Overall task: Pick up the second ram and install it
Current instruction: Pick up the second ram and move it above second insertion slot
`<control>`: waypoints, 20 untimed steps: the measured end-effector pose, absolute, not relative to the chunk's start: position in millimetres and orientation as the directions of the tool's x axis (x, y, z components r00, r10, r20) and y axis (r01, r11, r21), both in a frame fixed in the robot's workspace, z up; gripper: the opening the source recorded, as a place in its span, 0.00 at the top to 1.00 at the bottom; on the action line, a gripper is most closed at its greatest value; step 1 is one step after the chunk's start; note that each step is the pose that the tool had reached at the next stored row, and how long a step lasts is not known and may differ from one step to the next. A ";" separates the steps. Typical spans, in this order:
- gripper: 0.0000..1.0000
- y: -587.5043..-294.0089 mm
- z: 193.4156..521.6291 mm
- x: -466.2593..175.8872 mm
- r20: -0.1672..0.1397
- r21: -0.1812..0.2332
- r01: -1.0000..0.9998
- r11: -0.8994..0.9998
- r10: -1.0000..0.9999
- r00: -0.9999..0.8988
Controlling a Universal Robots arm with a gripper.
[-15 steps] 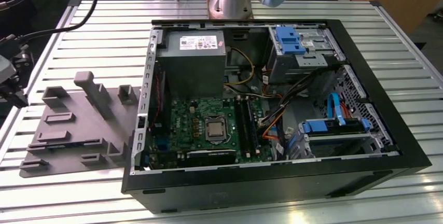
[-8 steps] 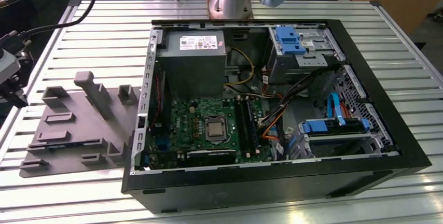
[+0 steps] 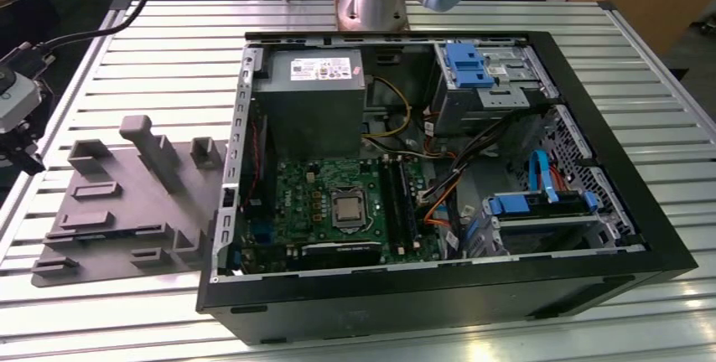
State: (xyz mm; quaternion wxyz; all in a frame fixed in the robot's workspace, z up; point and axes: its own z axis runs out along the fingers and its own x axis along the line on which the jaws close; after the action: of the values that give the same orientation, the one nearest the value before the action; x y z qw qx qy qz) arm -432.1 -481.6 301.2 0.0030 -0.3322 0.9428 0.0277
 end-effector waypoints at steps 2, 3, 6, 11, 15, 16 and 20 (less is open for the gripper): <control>0.89 -481.6 301.2 -432.1 -0.024 0.050 -0.651 0.758 -0.650 -0.759; 0.89 -481.6 301.2 -432.1 -0.024 0.050 -0.661 0.749 -0.661 -0.750; 0.89 -481.6 301.2 -432.1 -0.024 0.050 -0.690 0.722 -0.690 -0.723; 0.89 -481.6 301.2 -432.1 -0.024 0.050 -0.737 0.674 -0.737 -0.676; 0.89 -481.6 301.1 -432.1 -0.024 0.050 -0.771 0.635 -0.771 -0.636; 0.89 -481.6 301.1 -432.1 -0.024 0.050 -0.780 0.623 -0.780 -0.625; 0.89 -481.6 301.1 -432.1 -0.024 0.050 -0.810 0.584 -0.810 -0.585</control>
State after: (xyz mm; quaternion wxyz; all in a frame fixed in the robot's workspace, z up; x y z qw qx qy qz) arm -432.1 -481.6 301.1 -0.0007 -0.4553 0.8899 0.0278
